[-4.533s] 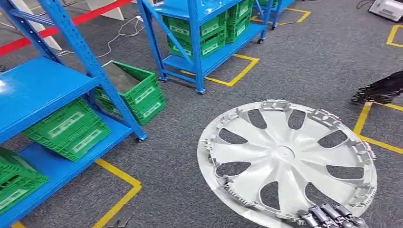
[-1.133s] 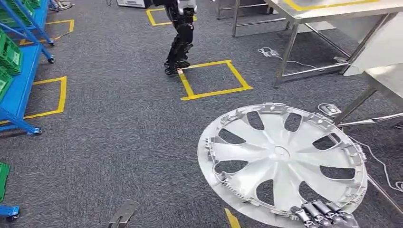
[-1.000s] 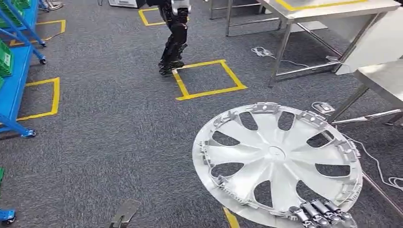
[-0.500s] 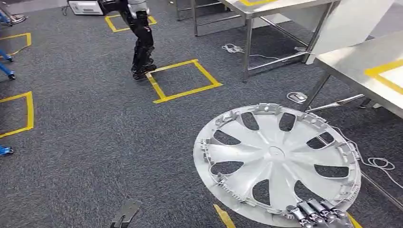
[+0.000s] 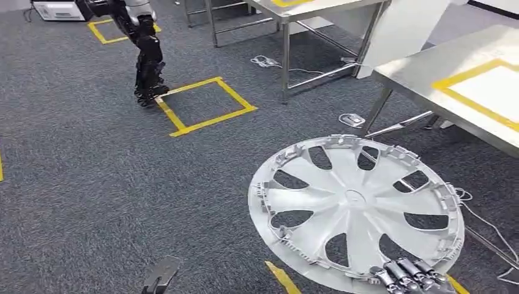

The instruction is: Take the parts from the cabinet and place them on the table.

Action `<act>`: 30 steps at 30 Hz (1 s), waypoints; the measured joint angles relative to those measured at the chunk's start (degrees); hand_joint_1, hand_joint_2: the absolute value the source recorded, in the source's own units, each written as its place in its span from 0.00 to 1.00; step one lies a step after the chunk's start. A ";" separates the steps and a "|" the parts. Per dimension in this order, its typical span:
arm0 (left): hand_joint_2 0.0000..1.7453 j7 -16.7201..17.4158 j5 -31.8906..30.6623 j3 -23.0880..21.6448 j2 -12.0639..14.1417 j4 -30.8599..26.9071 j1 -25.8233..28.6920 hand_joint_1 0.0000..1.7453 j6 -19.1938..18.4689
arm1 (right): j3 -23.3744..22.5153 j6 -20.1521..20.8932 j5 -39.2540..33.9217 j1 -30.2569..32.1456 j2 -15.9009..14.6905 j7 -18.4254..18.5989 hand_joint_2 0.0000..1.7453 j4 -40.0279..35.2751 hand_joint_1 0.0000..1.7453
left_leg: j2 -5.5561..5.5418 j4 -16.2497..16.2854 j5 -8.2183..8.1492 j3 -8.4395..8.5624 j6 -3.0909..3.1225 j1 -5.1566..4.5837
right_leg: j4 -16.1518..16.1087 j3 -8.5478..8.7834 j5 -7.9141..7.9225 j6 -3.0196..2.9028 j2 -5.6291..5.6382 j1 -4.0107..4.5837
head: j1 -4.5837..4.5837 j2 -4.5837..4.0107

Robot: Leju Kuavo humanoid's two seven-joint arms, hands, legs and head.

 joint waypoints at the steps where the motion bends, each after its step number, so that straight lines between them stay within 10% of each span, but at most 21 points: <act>1: 1.00 0.00 0.00 0.02 0.00 0.00 0.11 0.00 0.00 | 0.00 -0.02 0.00 0.00 -0.04 0.09 1.00 0.11 0.82 | 0.68 0.03 -0.02 -0.02 0.02 -0.09 | 3.38 -1.53 -0.99 0.21 -0.02 -0.01 | -0.04 0.00; 4: 1.00 0.00 0.00 0.02 -0.04 0.00 0.00 0.00 0.07 | 0.09 0.00 0.00 0.01 -0.17 0.55 1.00 0.35 0.82 | 2.22 0.28 -0.24 0.05 -0.12 -0.08 | -3.62 2.40 4.11 0.49 -0.71 -0.03 | 0.00 0.00; 6: 1.00 0.00 0.00 0.02 -0.04 0.00 -0.06 0.00 0.07 | 0.15 0.00 0.00 -0.18 -0.24 0.57 1.00 0.39 0.82 | 2.94 0.96 -0.76 0.06 -0.73 -0.20 | -14.20 7.98 6.31 0.37 -4.14 0.15 | 0.02 0.00; 11: 1.00 0.00 0.00 0.02 0.02 -0.02 -0.27 0.00 0.02 | 0.68 0.00 0.02 -0.39 -0.33 0.74 1.00 0.63 0.82 | 4.46 1.54 -1.20 0.06 -1.70 -0.52 | -14.17 8.13 6.85 -1.95 -1.68 0.29 | -0.17 0.00; 12: 1.00 0.00 0.00 0.02 0.02 -0.04 -0.38 0.00 0.00 | 0.81 0.00 0.00 -0.41 -0.33 0.90 1.00 0.63 0.82 | 2.94 2.26 -2.09 -0.11 -2.25 -0.29 | -14.27 8.15 7.03 -2.32 -1.44 0.08 | -0.24 0.00; 14: 1.00 0.00 0.00 0.02 0.02 -0.04 -0.38 0.00 0.00 | 1.07 0.00 0.02 -0.62 -0.42 1.29 1.00 0.70 0.82 | 0.50 9.58 -6.72 -3.12 -2.78 0.07 | -14.26 7.98 7.15 -2.84 -0.70 0.00 | -0.44 0.00; 17: 1.00 0.00 0.00 0.02 0.02 -0.02 -0.08 0.00 0.00 | 1.46 0.00 0.02 -0.69 -0.57 1.88 1.00 0.92 0.82 | 0.18 20.26 -10.33 -7.96 -2.95 0.30 | -14.22 7.75 7.26 -3.00 0.82 0.03 | -0.46 0.00; 21: 1.00 0.00 -0.09 0.02 0.09 -0.04 -0.35 0.00 0.00 | 1.99 -0.02 0.02 -0.77 -0.74 3.28 1.00 1.18 0.82 | -1.82 5.55 -1.21 -1.45 -2.27 0.48 | -14.12 8.01 7.35 -2.78 2.90 -0.04 | -0.46 0.00; 22: 1.00 0.00 -0.11 0.02 0.09 -0.04 -0.36 0.00 0.02 | 2.03 -0.02 0.02 -0.89 -0.85 3.65 1.00 1.20 0.82 | -4.64 2.89 -1.08 -0.38 -2.04 0.61 | -14.00 7.81 7.38 -2.45 3.29 0.10 | -0.35 0.00; 26: 1.00 0.00 -0.28 0.02 0.07 -0.07 -0.46 0.00 0.28 | 2.40 -0.02 0.00 -1.21 -1.44 4.41 1.00 1.31 0.82 | -3.19 2.00 -0.96 -0.73 -1.49 0.42 | -14.17 6.57 8.22 -0.70 5.33 -0.24 | -0.35 0.00; 28: 1.00 -0.11 -0.37 0.00 -0.04 -0.13 -0.78 0.00 0.44 | 2.58 -0.02 0.00 -1.34 -1.75 4.50 1.00 1.31 0.82 | -1.96 1.26 -0.39 -0.55 -0.66 0.72 | -12.52 5.32 6.70 -0.44 2.46 -0.05 | -0.17 0.00; 30: 1.00 -0.46 -0.41 0.00 -0.11 -0.13 -0.76 0.00 0.46 | 2.78 -0.02 0.00 -1.83 -1.99 4.48 1.00 1.33 0.82 | -0.79 1.27 -0.33 -0.77 -0.38 0.50 | -3.62 1.35 2.05 -0.27 0.17 -0.01 | 0.31 0.00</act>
